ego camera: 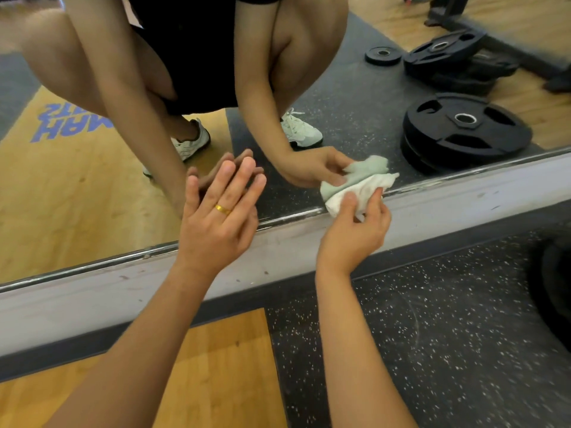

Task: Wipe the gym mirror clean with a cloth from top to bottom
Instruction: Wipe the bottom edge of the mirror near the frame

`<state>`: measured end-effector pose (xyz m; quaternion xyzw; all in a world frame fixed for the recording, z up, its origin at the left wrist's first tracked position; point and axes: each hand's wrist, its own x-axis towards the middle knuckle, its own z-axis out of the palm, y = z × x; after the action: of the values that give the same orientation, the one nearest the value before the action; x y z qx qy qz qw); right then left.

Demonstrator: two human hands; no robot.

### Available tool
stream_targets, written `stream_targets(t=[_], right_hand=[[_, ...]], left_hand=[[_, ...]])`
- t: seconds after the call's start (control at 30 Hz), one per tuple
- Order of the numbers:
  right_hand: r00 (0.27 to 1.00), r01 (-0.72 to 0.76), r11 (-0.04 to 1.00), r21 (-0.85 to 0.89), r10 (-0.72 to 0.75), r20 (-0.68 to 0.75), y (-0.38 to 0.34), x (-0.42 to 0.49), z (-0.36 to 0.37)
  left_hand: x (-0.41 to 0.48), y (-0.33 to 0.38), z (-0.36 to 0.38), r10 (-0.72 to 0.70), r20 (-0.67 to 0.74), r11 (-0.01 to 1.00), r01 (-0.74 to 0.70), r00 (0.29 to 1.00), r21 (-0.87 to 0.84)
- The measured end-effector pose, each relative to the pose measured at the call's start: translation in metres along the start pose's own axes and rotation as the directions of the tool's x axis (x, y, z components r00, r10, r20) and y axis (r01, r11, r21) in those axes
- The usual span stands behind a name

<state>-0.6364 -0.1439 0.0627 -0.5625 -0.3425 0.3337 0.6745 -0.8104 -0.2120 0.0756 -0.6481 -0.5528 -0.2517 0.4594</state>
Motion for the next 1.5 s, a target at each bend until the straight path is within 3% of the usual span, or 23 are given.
stream_targets(t=[0.2,0.3,0.37,0.47,0.63,0.87,1.07,1.23,1.5], right_hand=[[0.986,0.075,0.997,0.006,-0.075,0.150,0.004,-0.045,0.004],[0.994,0.065,0.997,0.043,-0.069,0.088,-0.005,-0.035,0.002],[0.988,0.153,0.987,0.054,-0.153,-0.008,-0.015,-0.013,0.004],[0.964,0.266,0.964,-0.001,-0.266,-0.016,-0.013,0.000,0.013],[0.996,0.078,0.995,-0.055,-0.075,0.045,0.015,-0.014,-0.003],[0.978,0.208,0.978,-0.017,-0.207,0.021,-0.008,0.005,0.006],[0.996,0.088,0.996,-0.027,-0.087,0.037,0.010,-0.006,-0.003],[0.970,0.242,0.970,0.029,-0.240,-0.047,-0.023,0.013,0.010],[0.996,0.084,0.995,-0.051,-0.086,-0.022,0.008,0.005,-0.004]], left_hand=[[-0.001,0.000,0.010,0.018,-0.060,0.997,-0.013,0.998,0.072],[-0.002,0.000,0.010,0.011,-0.075,0.998,-0.007,0.997,0.058],[-0.003,0.000,0.009,0.021,-0.074,0.998,-0.017,0.997,0.053],[-0.002,-0.001,0.007,0.024,-0.061,0.999,-0.021,0.998,0.049],[-0.001,0.000,0.007,0.022,-0.055,0.999,-0.020,0.998,0.046],[-0.001,0.000,0.006,0.007,-0.054,1.000,-0.006,0.999,0.021],[0.000,0.000,0.003,0.017,-0.039,0.999,-0.015,0.999,0.036],[0.000,0.000,0.003,0.016,-0.042,1.000,-0.016,0.999,0.012],[0.001,0.001,0.007,0.012,-0.074,1.000,-0.010,0.997,0.024]])
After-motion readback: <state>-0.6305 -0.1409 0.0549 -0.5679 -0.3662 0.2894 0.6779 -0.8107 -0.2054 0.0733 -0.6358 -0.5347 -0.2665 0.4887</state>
